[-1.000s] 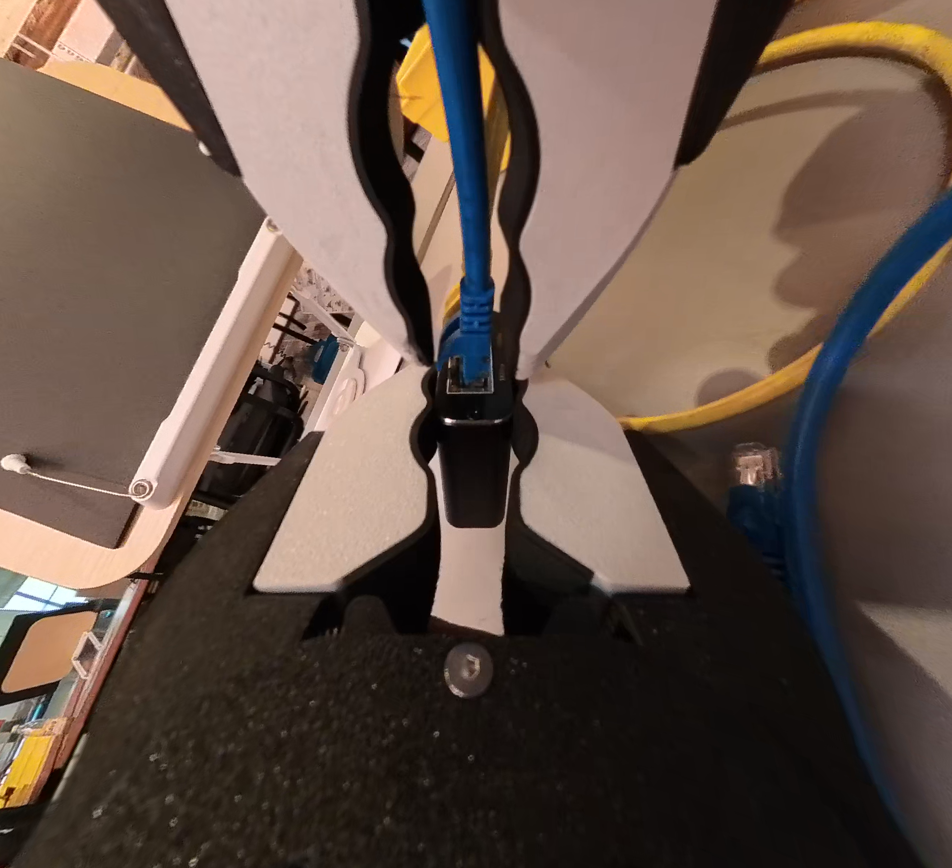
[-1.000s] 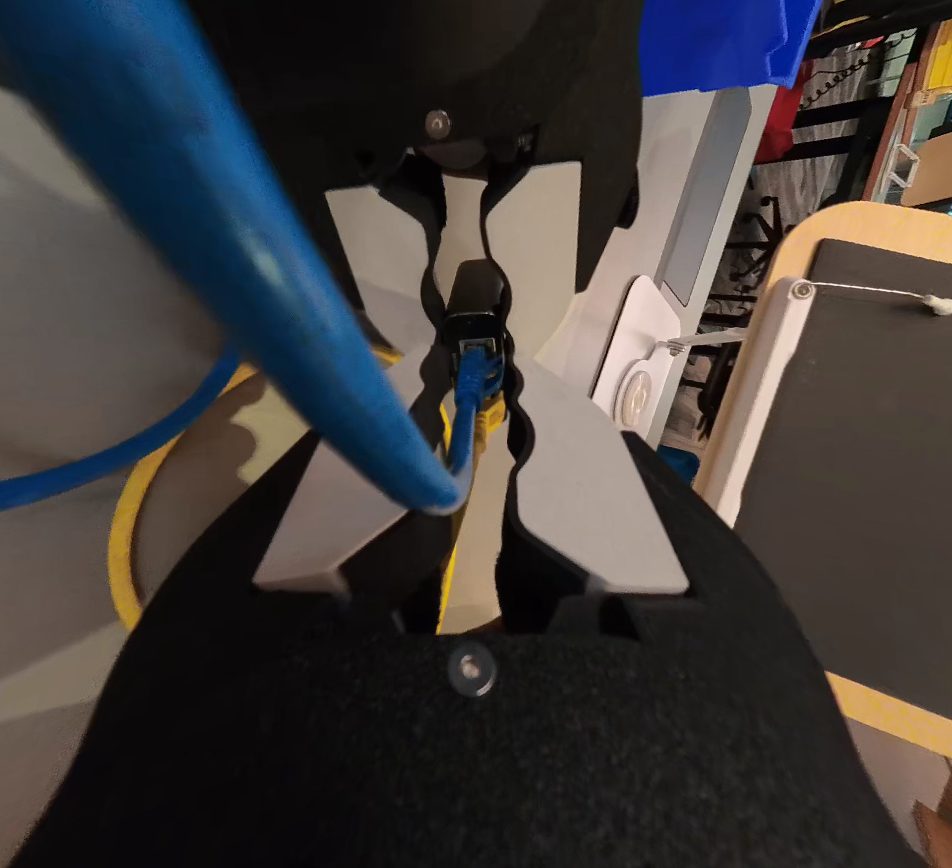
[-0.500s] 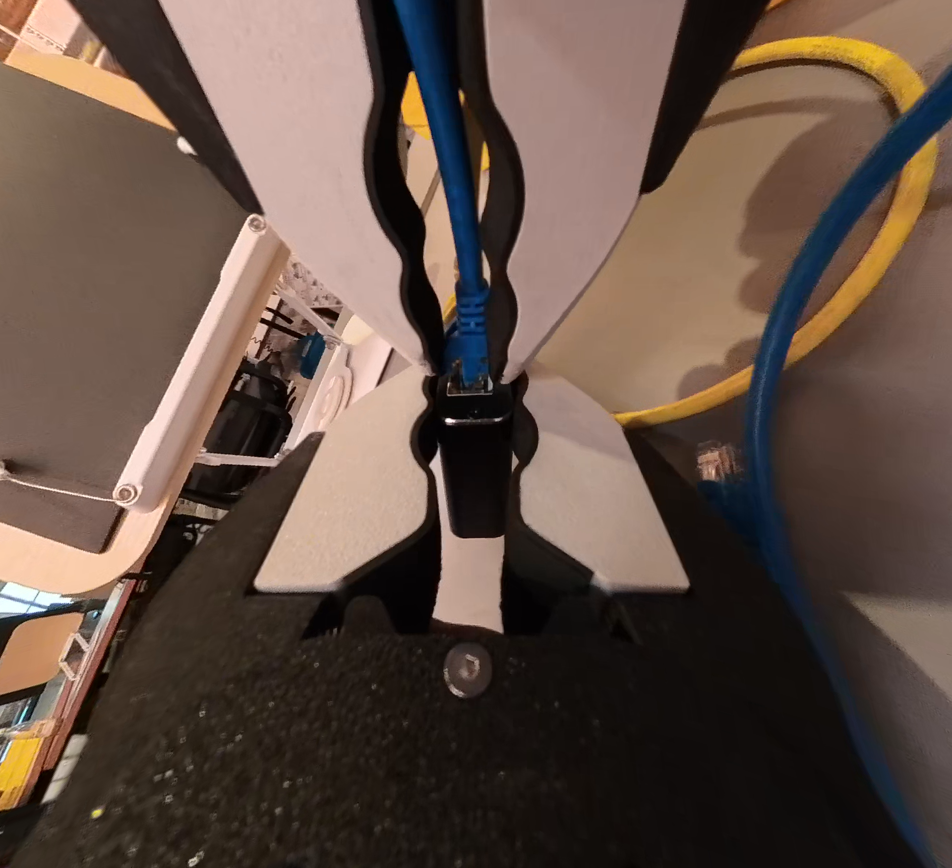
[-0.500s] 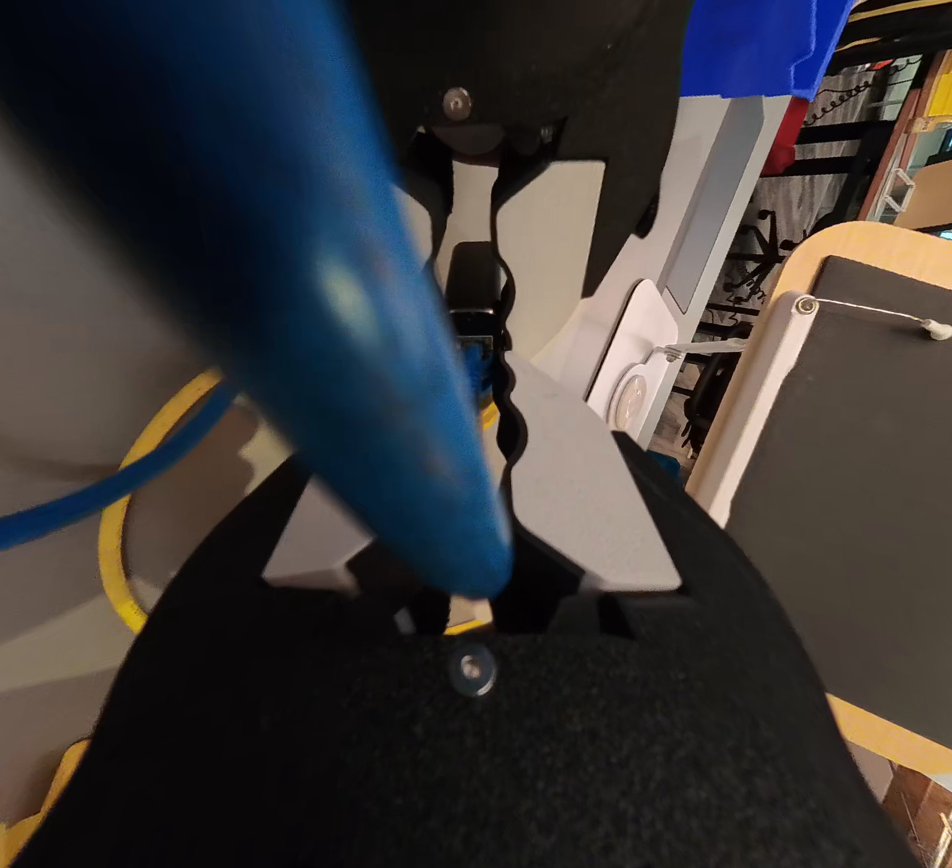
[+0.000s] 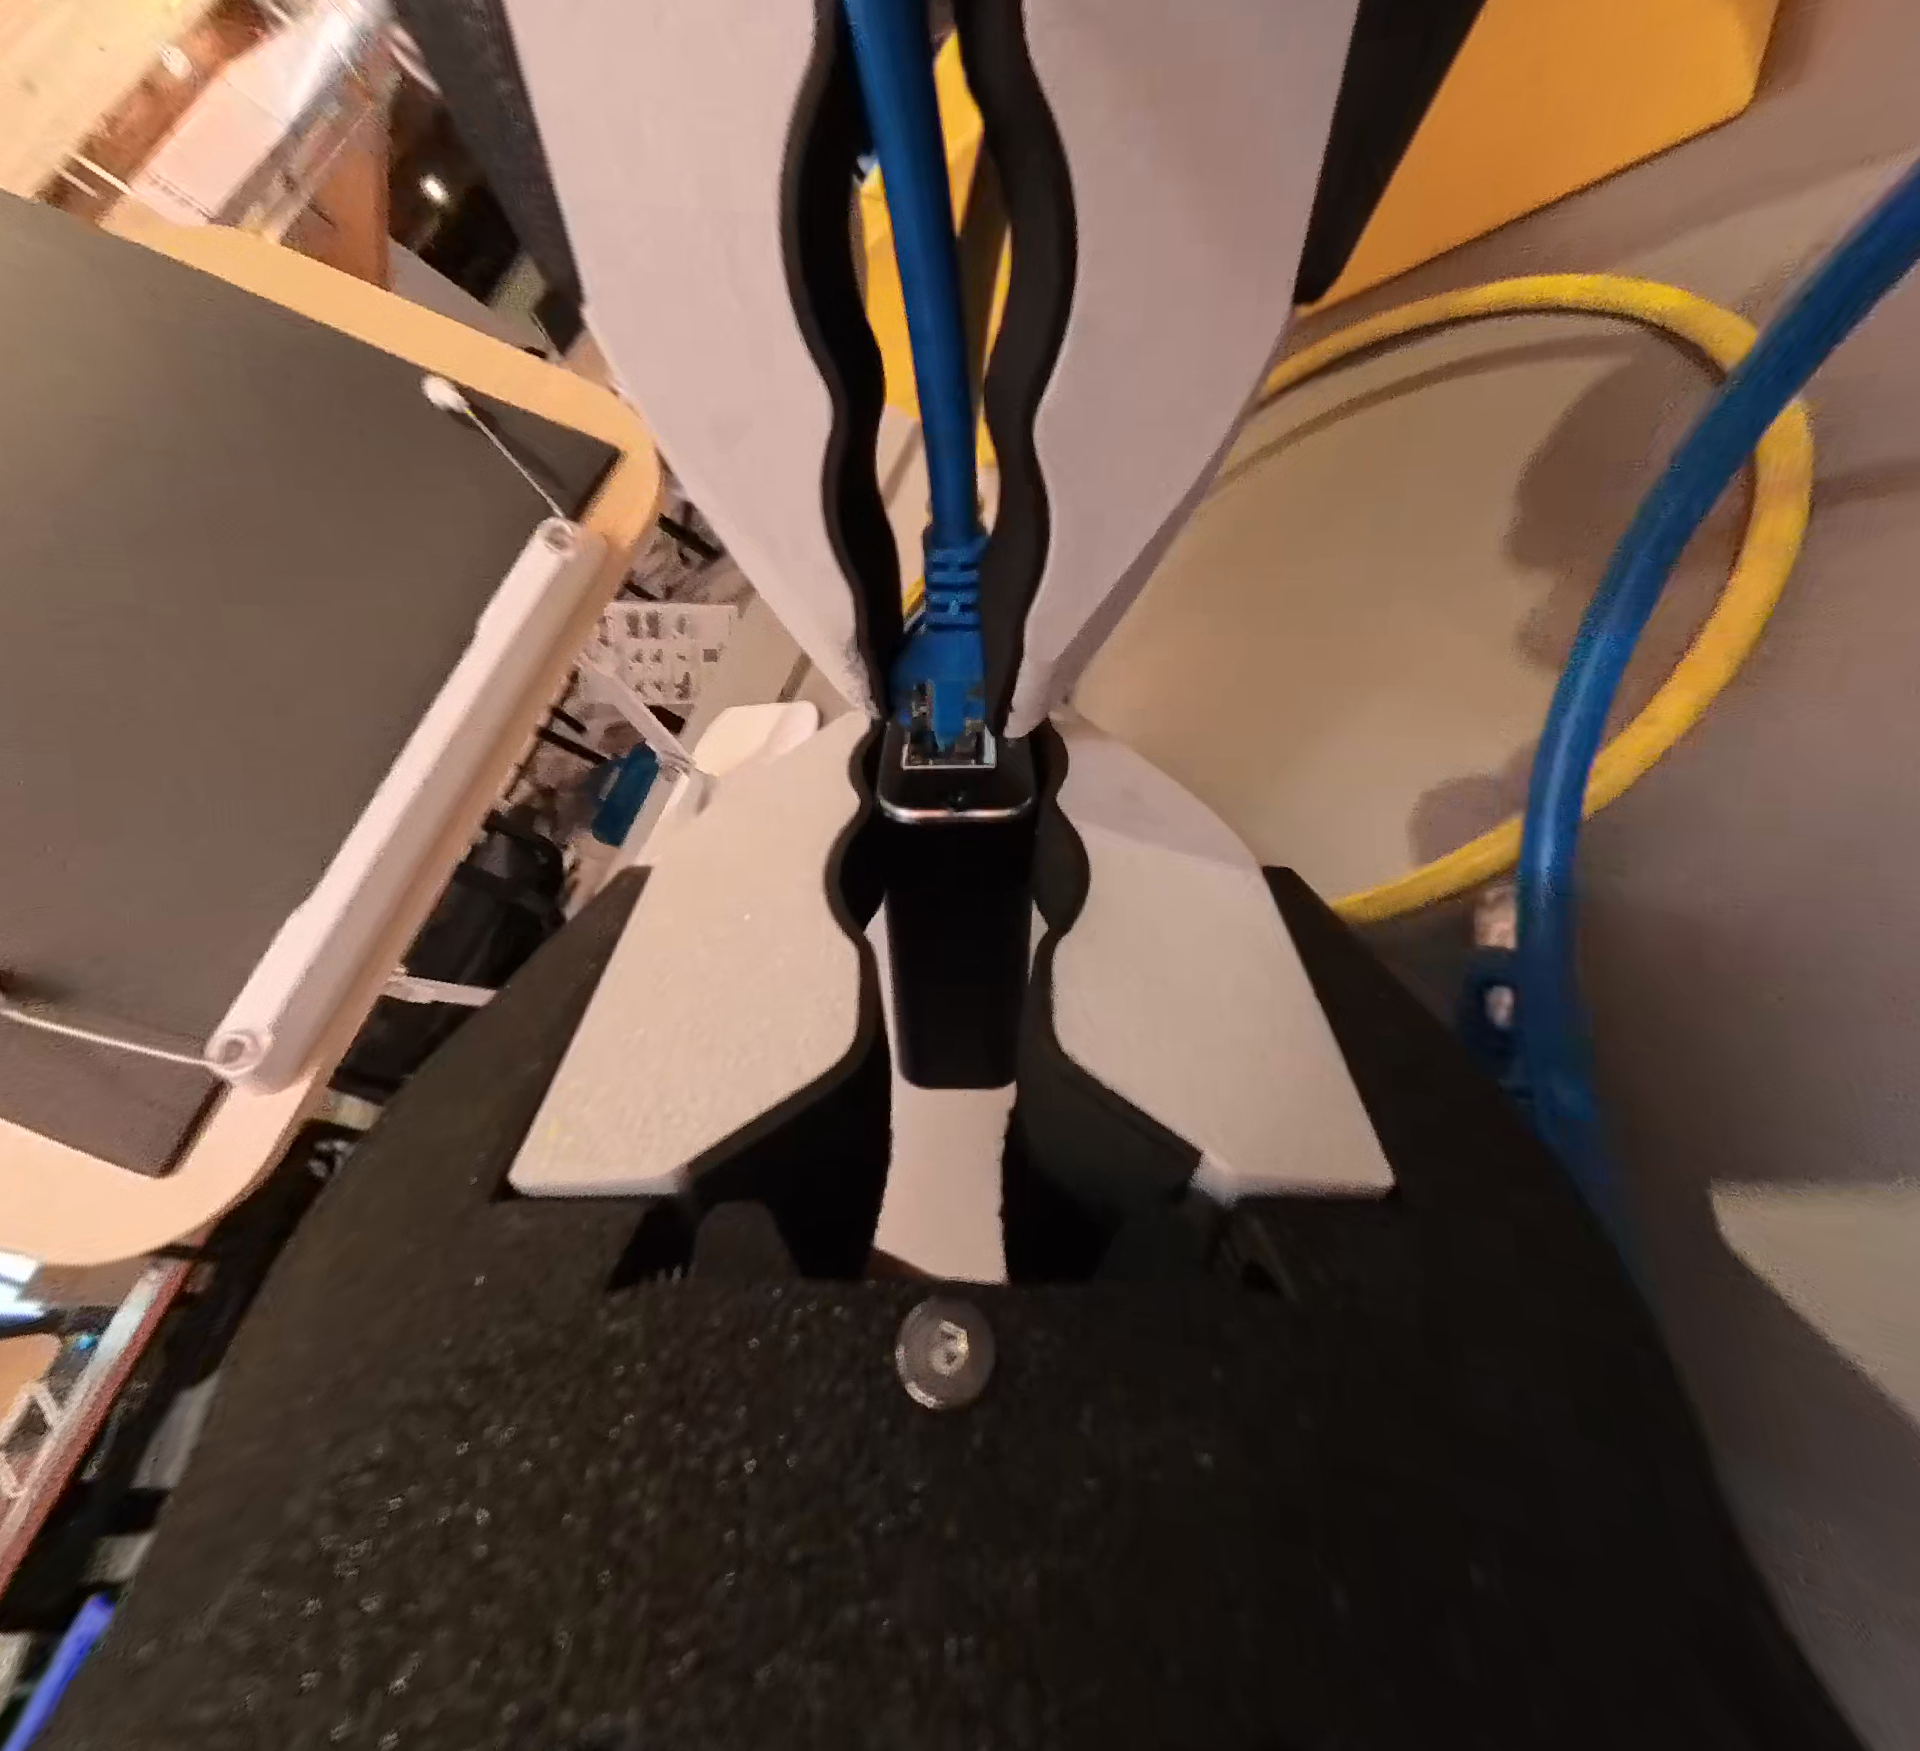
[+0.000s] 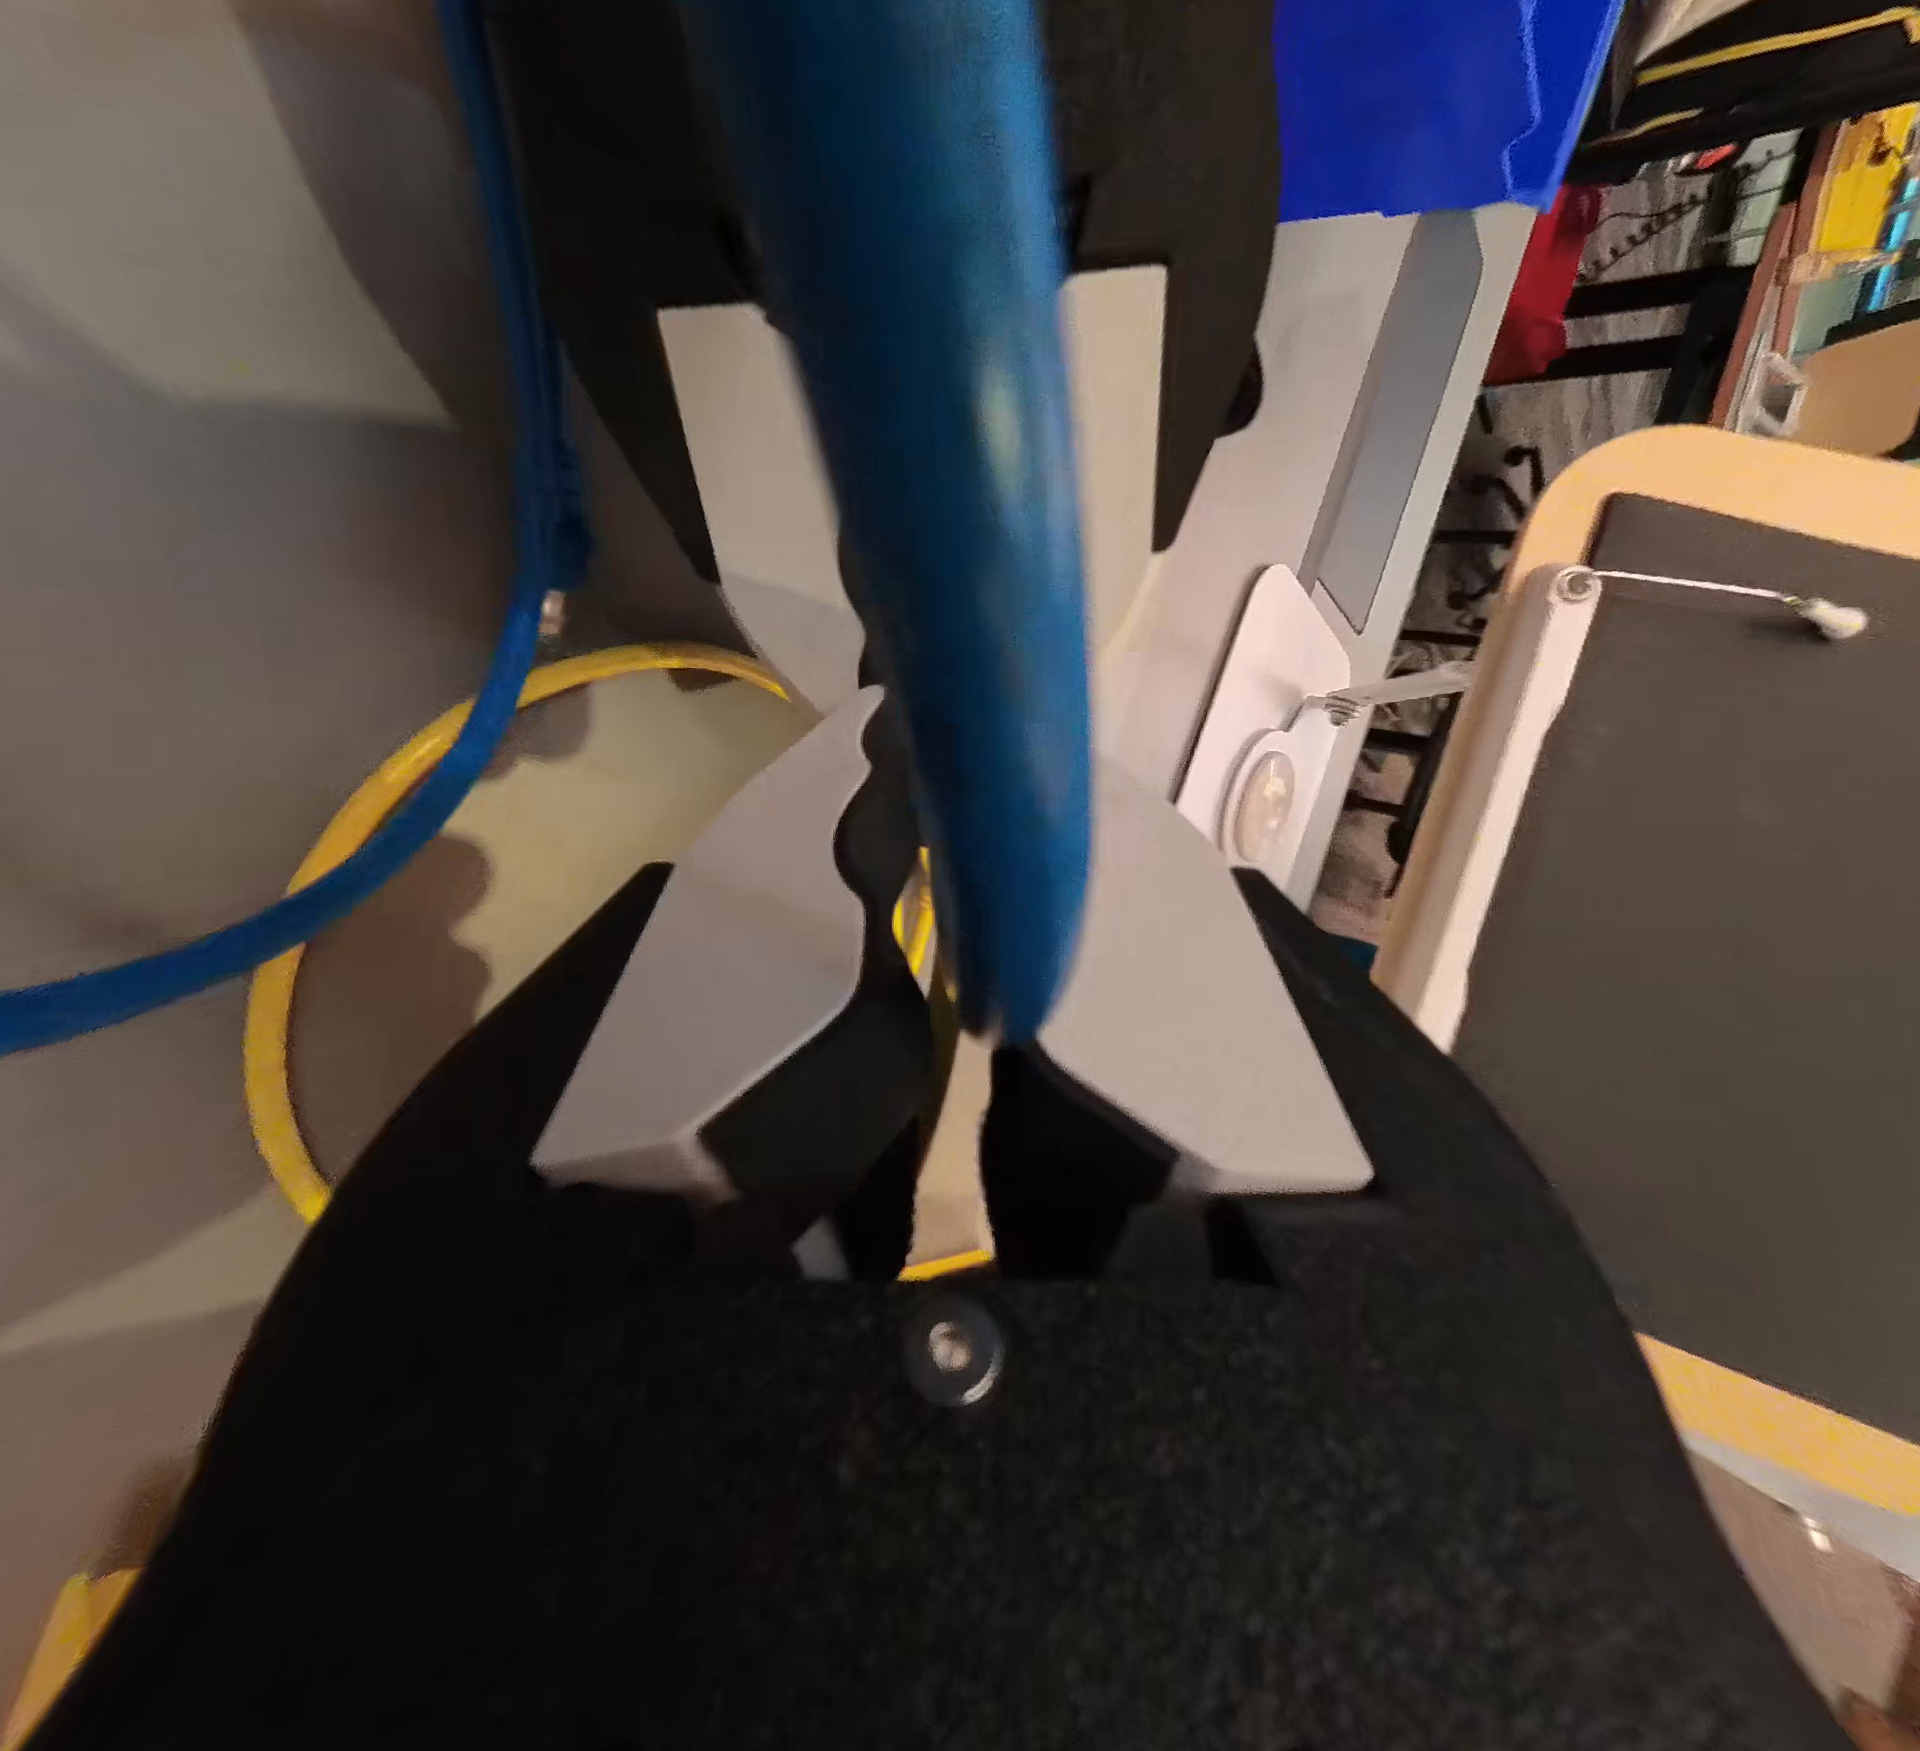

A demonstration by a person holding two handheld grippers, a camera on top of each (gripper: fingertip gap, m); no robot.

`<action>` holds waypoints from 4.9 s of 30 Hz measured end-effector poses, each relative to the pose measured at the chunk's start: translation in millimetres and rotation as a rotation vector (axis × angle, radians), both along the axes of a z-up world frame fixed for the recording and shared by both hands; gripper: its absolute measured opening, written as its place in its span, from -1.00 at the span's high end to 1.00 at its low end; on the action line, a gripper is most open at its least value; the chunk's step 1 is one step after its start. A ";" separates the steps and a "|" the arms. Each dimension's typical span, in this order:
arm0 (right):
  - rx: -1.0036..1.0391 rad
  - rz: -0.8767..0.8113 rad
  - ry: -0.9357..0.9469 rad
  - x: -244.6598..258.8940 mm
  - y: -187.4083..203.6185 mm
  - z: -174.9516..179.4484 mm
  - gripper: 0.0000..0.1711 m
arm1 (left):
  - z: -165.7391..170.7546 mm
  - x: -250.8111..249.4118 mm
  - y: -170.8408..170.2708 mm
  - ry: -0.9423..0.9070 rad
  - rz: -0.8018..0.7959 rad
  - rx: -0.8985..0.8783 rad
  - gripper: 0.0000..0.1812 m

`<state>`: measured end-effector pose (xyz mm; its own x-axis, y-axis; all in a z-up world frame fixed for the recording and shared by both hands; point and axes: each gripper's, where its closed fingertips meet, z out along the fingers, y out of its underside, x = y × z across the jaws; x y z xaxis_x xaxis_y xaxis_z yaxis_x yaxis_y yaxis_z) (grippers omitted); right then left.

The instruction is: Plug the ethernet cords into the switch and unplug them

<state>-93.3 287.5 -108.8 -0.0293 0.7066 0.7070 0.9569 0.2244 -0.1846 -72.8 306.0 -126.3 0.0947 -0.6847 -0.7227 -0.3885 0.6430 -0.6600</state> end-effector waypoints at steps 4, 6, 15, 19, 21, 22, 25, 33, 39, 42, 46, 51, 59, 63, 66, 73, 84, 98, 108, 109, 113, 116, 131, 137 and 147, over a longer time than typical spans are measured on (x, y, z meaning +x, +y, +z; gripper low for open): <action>-0.037 -0.078 0.033 -0.5 0.7 0.9 0.83 | -3.6 -2.9 3.8 -0.009 -0.022 -0.156 0.73; 0.039 -0.142 0.093 0.3 2.6 30.8 0.76 | 0.6 -8.9 14.4 -0.049 0.005 -0.237 0.73; -0.197 -0.291 1.048 -8.5 -51.2 82.2 0.73 | 39.3 -24.3 19.9 -0.305 -0.172 -0.769 0.74; -0.304 -0.318 1.333 -2.6 -25.1 63.2 0.69 | 52.0 -27.4 -12.0 -0.305 -0.447 -0.991 0.73; -0.398 -0.242 1.367 -7.6 -17.6 61.1 0.69 | 54.1 -29.6 -23.5 -0.284 -0.530 -1.037 0.73; -0.452 -0.242 1.321 -9.8 -13.6 53.0 0.69 | 54.0 -31.2 -30.0 -0.261 -0.571 -1.053 0.73; -0.523 -0.180 1.226 -19.1 -9.8 43.5 0.68 | 53.0 -33.2 -39.4 -0.222 -0.622 -1.067 0.73; -0.575 -0.099 1.294 -27.8 -11.4 41.6 0.80 | 49.8 -32.4 -44.5 -0.187 -0.632 -1.050 0.74; -0.531 -0.067 1.262 -30.9 -12.3 40.0 0.81 | 48.2 -32.5 -46.7 -0.168 -0.640 -1.067 0.73; -0.538 -0.062 1.265 -31.0 -15.0 39.3 0.83 | 47.0 -33.0 -50.6 -0.148 -0.650 -1.074 0.73; -0.625 -0.084 1.381 -29.7 -14.9 35.9 0.84 | 41.6 -32.7 -50.8 -0.104 -0.630 -1.082 0.73; -0.652 -0.069 1.476 -32.7 -10.5 43.2 0.85 | 49.4 -36.3 -48.5 -0.124 -0.650 -1.136 0.72; -0.634 -0.065 1.557 -35.2 -9.4 54.2 0.86 | 58.0 -38.3 -50.0 -0.151 -0.683 -1.160 0.72; -0.625 -0.047 1.597 -36.9 -8.3 60.8 0.86 | 60.7 -39.3 -48.3 -0.159 -0.670 -1.134 0.72; -0.629 -0.060 1.599 -35.4 -5.6 59.5 0.86 | 59.4 -37.6 -46.4 -0.155 -0.645 -1.123 0.71; -0.636 -0.060 1.532 -36.2 -5.3 61.7 0.96 | 57.7 -39.4 -44.3 -0.145 -0.615 -1.073 0.73; -0.615 -0.330 1.492 -19.1 16.5 41.3 0.83 | 43.4 -30.6 -14.2 -0.185 -0.459 -1.121 0.74; 0.027 -0.417 1.115 -7.3 7.5 53.4 0.59 | 30.6 -32.1 38.9 -0.278 -0.120 -0.963 0.74; -0.037 -0.421 1.119 -13.3 0.8 20.6 0.62 | 19.6 -31.8 45.0 -0.204 -0.025 -0.805 0.74; -0.047 -0.424 1.140 -12.6 -0.7 15.3 0.62 | 17.8 -32.5 46.7 -0.191 -0.011 -0.774 0.74; -0.059 -0.434 1.201 -8.7 -2.0 3.9 0.62 | 9.5 -34.5 52.4 -0.117 0.053 -0.586 0.74; -0.003 -0.395 1.301 -0.8 -3.0 17.6 0.63 | 2.7 -34.7 55.9 -0.058 0.100 -0.402 0.74; 0.010 -0.399 1.411 13.0 -0.6 25.6 0.65 | -30.8 -32.0 59.8 0.137 0.182 -0.038 0.74; 0.039 -0.453 1.443 24.6 -1.7 28.1 0.66 | -33.9 -39.8 76.0 0.181 0.295 0.012 0.74; -0.003 -0.623 1.434 29.1 -52.2 39.8 0.65 | -44.4 -52.8 85.8 0.445 0.507 0.206 0.73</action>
